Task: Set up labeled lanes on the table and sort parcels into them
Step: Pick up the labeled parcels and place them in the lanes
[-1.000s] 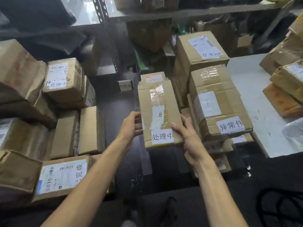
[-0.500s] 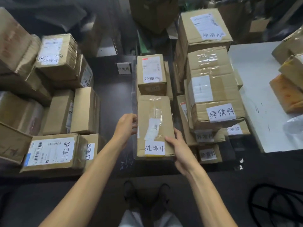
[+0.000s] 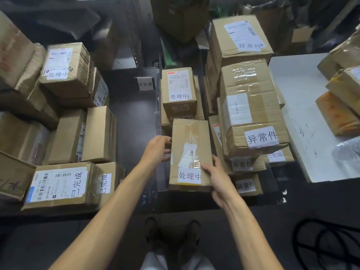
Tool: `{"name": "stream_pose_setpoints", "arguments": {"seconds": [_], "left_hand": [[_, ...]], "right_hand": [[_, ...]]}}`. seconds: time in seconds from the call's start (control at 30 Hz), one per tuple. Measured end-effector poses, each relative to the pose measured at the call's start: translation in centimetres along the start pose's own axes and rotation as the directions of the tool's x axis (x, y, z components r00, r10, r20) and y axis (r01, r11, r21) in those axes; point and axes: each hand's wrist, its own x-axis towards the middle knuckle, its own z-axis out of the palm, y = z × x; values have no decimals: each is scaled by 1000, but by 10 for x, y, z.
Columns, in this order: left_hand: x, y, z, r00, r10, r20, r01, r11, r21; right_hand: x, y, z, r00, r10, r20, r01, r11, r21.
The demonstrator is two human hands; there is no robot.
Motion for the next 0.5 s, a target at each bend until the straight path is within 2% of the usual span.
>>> {"name": "stream_pose_setpoints", "arguments": {"seconds": [0.2, 0.37, 0.5], "left_hand": [[4, -2, -5, 999, -24, 39, 22, 998, 60], [8, -8, -14, 997, -54, 46, 50, 995, 80], [10, -16, -18, 997, 50, -57, -44, 994, 102]], "right_hand": [[14, 2, 3, 998, 58, 19, -56, 992, -113], [27, 7, 8, 995, 103, 18, -99, 985, -138], [37, 12, 10, 992, 122, 23, -116, 980, -164]]}}
